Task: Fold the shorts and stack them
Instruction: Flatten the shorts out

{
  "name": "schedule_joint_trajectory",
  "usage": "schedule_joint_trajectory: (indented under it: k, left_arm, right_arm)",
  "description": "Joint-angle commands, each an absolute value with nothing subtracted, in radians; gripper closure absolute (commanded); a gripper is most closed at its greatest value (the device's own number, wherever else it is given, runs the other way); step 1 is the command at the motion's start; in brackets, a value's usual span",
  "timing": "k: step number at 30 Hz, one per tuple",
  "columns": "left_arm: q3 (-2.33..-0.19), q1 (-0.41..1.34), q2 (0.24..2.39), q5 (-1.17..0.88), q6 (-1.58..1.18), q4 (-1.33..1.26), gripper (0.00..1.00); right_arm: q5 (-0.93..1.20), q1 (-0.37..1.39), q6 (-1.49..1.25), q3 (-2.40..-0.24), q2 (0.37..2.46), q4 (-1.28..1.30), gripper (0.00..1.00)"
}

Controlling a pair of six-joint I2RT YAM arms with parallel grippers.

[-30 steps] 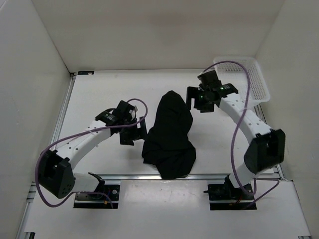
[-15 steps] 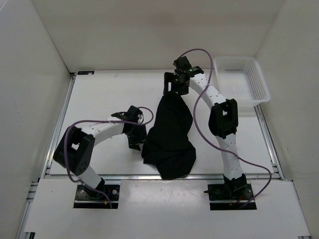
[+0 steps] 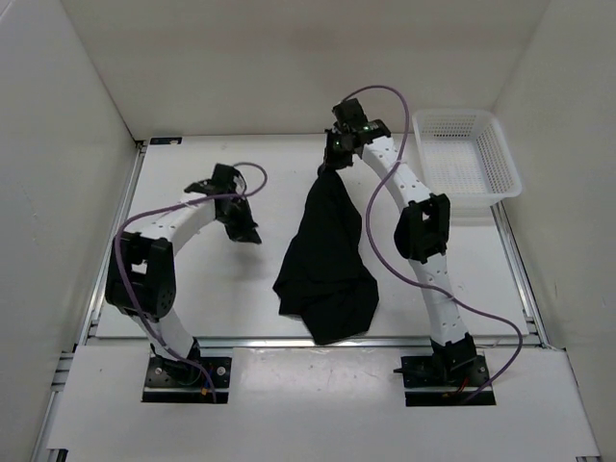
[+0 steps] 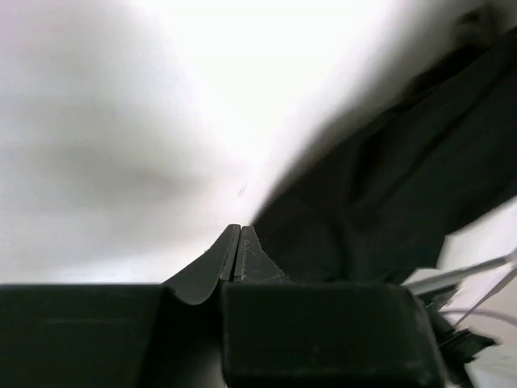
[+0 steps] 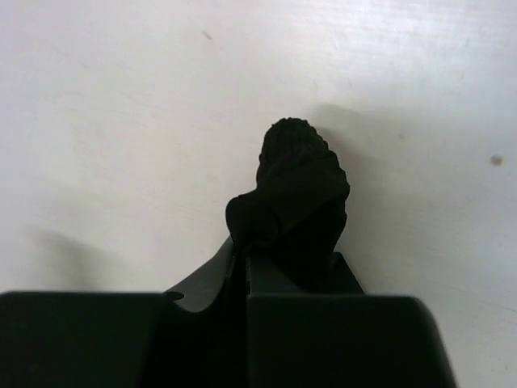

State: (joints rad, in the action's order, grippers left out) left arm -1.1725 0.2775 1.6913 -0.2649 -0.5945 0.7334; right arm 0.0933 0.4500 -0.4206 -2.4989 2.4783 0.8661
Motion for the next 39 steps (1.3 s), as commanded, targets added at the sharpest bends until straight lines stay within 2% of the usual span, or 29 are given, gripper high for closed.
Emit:
schedule_joint_trajectory:
  k: [1, 5, 9, 10, 12, 14, 15, 16, 17, 20, 27, 34, 36, 37, 39]
  left_arm:
    - [-1.390, 0.204, 1.671, -0.256, -0.497, 0.827, 0.90]
    - [-1.492, 0.221, 1.664, -0.256, -0.454, 0.922, 0.90]
    - [-1.454, 0.331, 1.634, -0.291, -0.472, 0.922, 0.90]
    - [-1.454, 0.386, 1.634, -0.291, -0.482, 0.922, 0.84]
    - [-1.443, 0.440, 1.658, -0.291, -0.524, 0.896, 0.66]
    - [-1.456, 0.519, 1.690, -0.264, -0.548, 0.884, 0.41]
    - [-1.485, 0.543, 1.724, -0.230, -0.561, 0.884, 0.24]
    - [-1.503, 0.561, 1.741, -0.209, -0.578, 0.884, 0.16]
    - [-1.538, 0.583, 1.758, -0.187, -0.600, 0.884, 0.13]
    - [-1.609, 0.594, 1.833, -0.106, -0.623, 0.884, 0.13]
    - [-1.790, 0.612, 2.077, -0.041, -0.623, 0.884, 0.29]
    - [-1.957, 0.634, 2.245, -0.029, -0.591, 0.927, 0.31]
    - [-2.002, 0.643, 2.275, -0.014, -0.591, 0.962, 0.35]
    - [-2.011, 0.643, 2.295, -0.005, -0.591, 0.962, 0.49]
    - [-2.040, 0.643, 2.305, 0.008, -0.591, 0.985, 0.70]
  right_arm:
    - [0.119, 0.431, -0.449, -2.594, 2.324, 0.789, 1.00]
    - [0.129, 0.422, -0.449, -2.542, 2.255, 0.788, 1.00]
    - [0.095, 0.413, -0.430, -2.415, 2.206, 0.779, 1.00]
    - [0.086, 0.402, -0.430, -2.380, 2.206, 0.779, 1.00]
    - [0.086, 0.391, -0.430, -2.353, 2.195, 0.779, 1.00]
    - [0.086, 0.382, -0.430, -2.329, 2.195, 0.790, 1.00]
    - [0.086, 0.371, -0.430, -2.319, 2.195, 0.790, 1.00]
    - [0.095, 0.361, -0.419, -2.319, 2.195, 0.790, 1.00]
    - [0.095, 0.360, -0.419, -2.310, 2.195, 0.801, 1.00]
    - [0.106, 0.327, -0.419, -2.292, 2.195, 0.801, 1.00]
    - [0.150, 0.291, -0.410, -2.249, 2.195, 0.801, 1.00]
    - [0.170, 0.262, -0.400, -2.229, 2.186, 0.801, 1.00]
    - [0.170, 0.253, -0.400, -2.229, 2.186, 0.801, 1.00]
    - [0.170, 0.253, -0.400, -2.229, 2.186, 0.801, 1.00]
    - [0.179, 0.244, -0.400, -2.220, 2.186, 0.801, 1.00]
